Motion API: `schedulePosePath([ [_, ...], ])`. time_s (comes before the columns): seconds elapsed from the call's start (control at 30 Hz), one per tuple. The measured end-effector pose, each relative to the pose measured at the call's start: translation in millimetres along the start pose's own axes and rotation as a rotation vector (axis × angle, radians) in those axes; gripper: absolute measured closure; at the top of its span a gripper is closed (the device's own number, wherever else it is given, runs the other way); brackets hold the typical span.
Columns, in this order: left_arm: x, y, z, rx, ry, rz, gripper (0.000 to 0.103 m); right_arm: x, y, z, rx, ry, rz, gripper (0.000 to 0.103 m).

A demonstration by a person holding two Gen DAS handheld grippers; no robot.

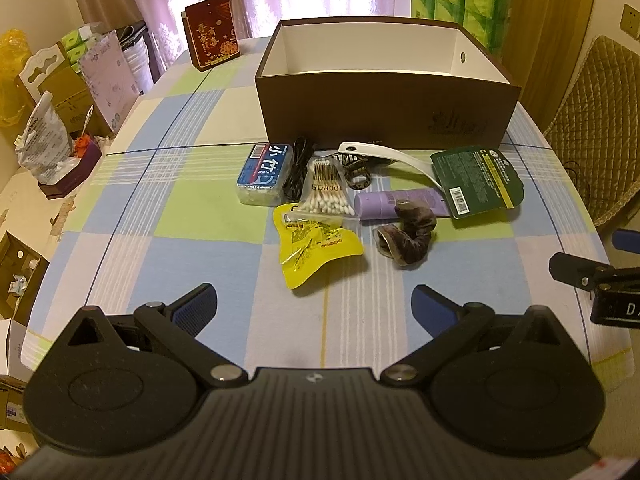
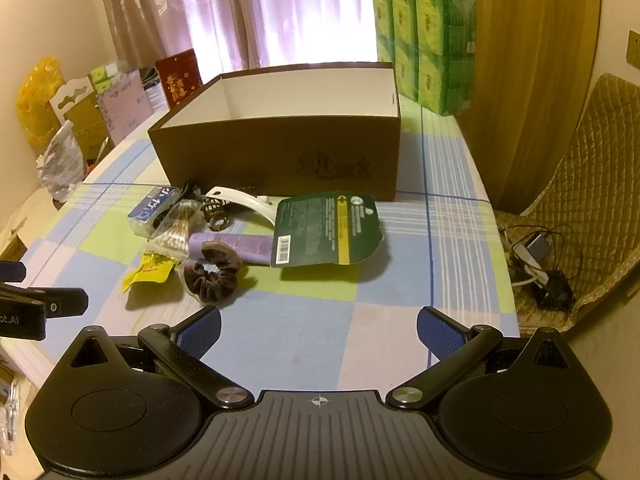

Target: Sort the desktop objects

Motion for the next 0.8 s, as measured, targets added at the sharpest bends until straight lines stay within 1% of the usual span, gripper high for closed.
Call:
schedulePosePath([
  [0.47, 9.8, 13.4, -1.7, 0.009, -0.005, -0.013, 0.001, 7.4, 10.6, 1.7, 0.005, -0.002, 0.007, 0.002],
  [0.8, 16.0, 14.5, -0.2, 0.020, -0.024, -0.018, 0.001, 11.8, 11.8, 2.9, 0.025, -0.001, 0.008, 0.002],
])
Point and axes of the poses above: each gripper's, at about its wrist camera, not at the fingertips, and x roughly the way its jaws point, z to its right, y to its top, the point moved 10 cm from there along x, roughly the way its jaws point, and after that the axes turned 10 degrees about y, right-handed, at the moved point
